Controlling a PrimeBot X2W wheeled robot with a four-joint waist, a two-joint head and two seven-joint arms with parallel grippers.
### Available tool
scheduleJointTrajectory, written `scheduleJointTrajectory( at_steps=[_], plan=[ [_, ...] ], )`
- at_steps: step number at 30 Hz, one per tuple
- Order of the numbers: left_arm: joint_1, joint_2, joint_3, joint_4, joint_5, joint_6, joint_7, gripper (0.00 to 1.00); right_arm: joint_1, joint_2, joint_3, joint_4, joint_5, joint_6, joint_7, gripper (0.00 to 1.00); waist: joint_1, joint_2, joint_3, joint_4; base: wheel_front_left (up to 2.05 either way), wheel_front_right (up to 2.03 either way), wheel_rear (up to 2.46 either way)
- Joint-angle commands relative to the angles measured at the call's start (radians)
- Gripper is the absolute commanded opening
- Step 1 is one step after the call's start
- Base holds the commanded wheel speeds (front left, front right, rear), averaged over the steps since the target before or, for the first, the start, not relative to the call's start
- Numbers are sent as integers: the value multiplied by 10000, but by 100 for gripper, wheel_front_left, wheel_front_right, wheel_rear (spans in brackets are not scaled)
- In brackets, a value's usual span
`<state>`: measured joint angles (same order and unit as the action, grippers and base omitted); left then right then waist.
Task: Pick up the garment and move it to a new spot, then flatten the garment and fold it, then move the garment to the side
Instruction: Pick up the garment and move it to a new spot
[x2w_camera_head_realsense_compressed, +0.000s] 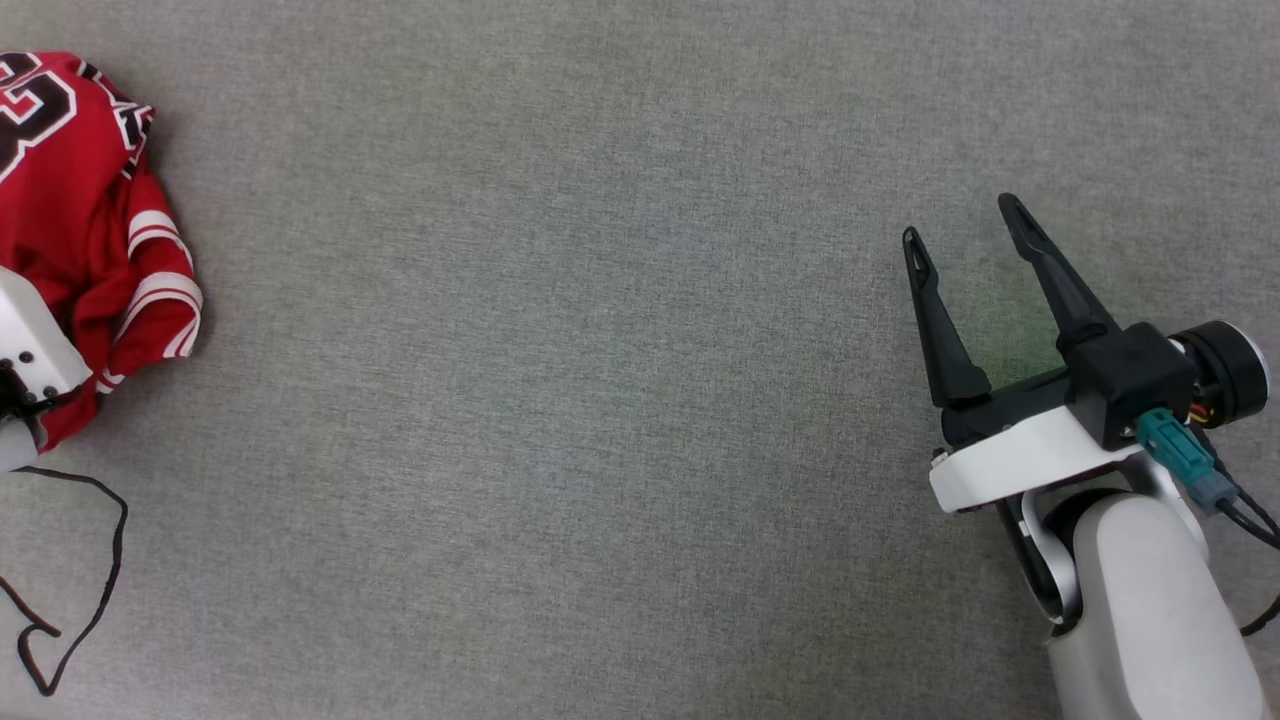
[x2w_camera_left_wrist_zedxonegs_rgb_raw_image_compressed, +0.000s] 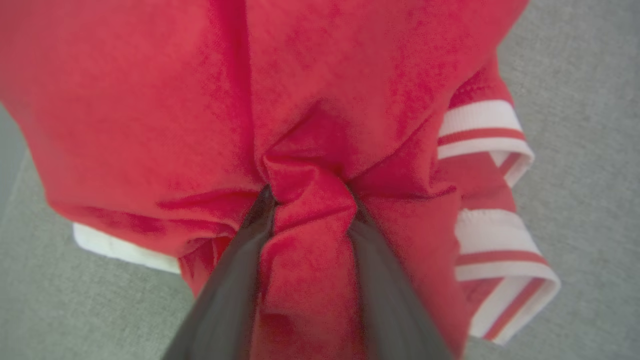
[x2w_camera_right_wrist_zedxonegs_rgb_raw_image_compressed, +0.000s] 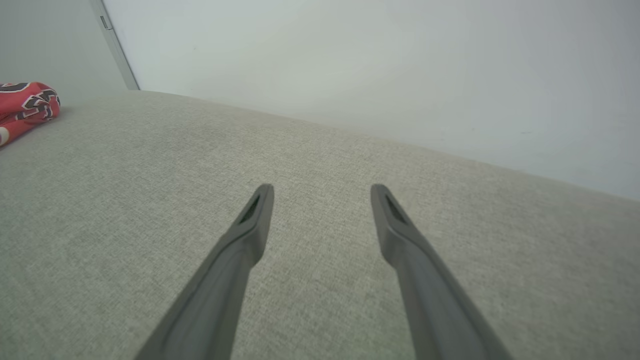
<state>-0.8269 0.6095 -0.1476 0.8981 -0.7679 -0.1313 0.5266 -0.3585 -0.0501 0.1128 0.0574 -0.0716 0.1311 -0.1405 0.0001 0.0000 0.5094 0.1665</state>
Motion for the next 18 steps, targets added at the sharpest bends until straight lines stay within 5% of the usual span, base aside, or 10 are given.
scheduleJointTrajectory(
  at_steps=[1, 8, 18],
  plan=[
    [240, -220, -168, 228, -5, 15, 80, 0, -66, -2, -12, -2, -57, -6, -45, 100, -1, 0, -51, 23, 0, 0, 0],
    [-433, 260, -593, 432, 651, 70, -1581, 0, 211, -4, -147, 254, 178, -6, -135, 100, -1, 0, -864, 273, 0, 0, 0],
    [-1414, -142, -1386, 635, 2180, 711, -5082, 0, 892, -3, -349, 866, 789, -6, -426, 100, -1, 0, -2932, 564, 0, 0, 0]
  ],
)
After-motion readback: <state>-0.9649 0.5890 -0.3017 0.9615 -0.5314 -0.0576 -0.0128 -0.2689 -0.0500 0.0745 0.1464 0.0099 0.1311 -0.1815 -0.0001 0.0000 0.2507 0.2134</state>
